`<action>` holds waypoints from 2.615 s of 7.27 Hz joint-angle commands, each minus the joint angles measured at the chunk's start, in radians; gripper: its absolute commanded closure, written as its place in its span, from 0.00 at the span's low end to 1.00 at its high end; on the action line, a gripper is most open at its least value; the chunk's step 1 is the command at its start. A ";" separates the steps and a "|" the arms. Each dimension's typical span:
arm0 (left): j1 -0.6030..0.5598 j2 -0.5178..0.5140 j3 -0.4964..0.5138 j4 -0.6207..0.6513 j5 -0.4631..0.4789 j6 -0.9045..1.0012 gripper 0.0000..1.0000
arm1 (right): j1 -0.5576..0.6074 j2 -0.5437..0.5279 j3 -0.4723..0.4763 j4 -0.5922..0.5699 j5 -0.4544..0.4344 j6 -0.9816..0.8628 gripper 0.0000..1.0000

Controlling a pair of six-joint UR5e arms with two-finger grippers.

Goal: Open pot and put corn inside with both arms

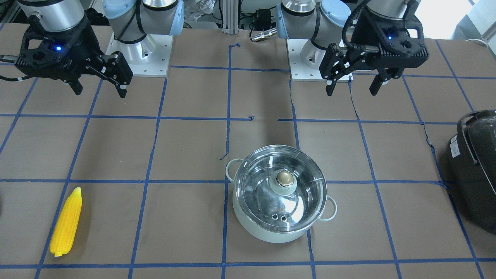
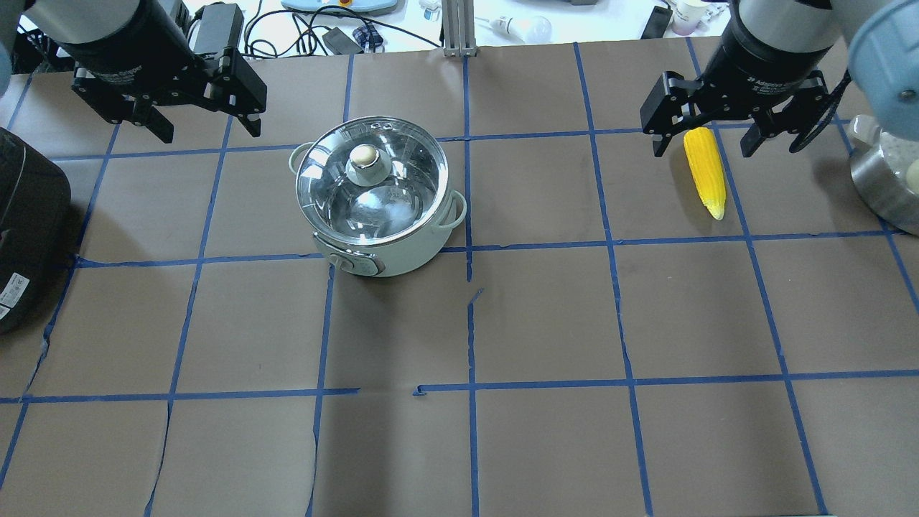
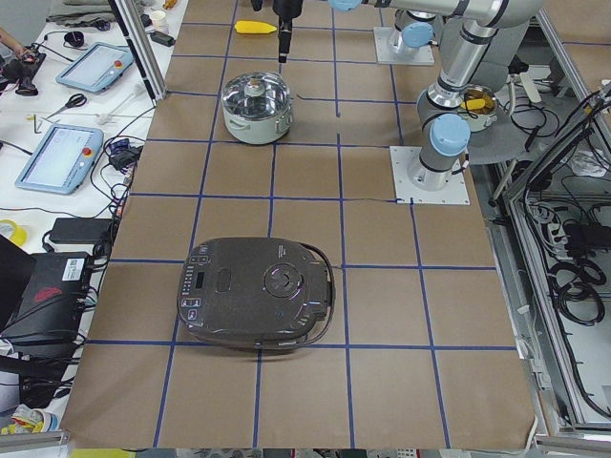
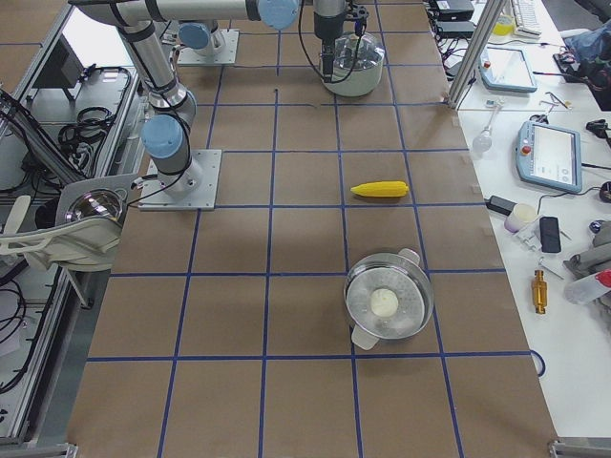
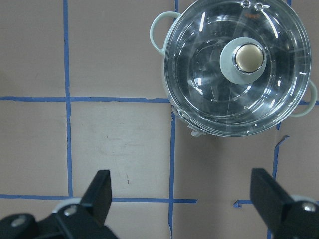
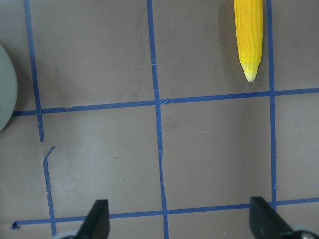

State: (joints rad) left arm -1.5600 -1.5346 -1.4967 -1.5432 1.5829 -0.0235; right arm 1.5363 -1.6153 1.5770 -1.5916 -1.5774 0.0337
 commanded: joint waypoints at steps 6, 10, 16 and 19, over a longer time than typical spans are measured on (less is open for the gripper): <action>-0.008 0.034 -0.023 -0.009 -0.015 -0.009 0.00 | 0.001 0.000 0.006 -0.001 0.000 0.009 0.00; -0.009 0.051 -0.001 0.091 -0.081 0.002 0.00 | 0.001 0.002 0.008 -0.001 0.000 0.009 0.00; 0.113 -0.053 -0.005 0.103 -0.089 0.080 0.00 | -0.001 0.002 0.008 -0.001 0.000 0.009 0.00; 0.043 -0.067 -0.007 0.089 -0.019 0.068 0.00 | 0.001 0.000 0.008 0.001 -0.001 0.003 0.00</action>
State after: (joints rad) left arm -1.4806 -1.5961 -1.5013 -1.4495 1.5180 0.0455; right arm 1.5368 -1.6150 1.5851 -1.5913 -1.5772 0.0409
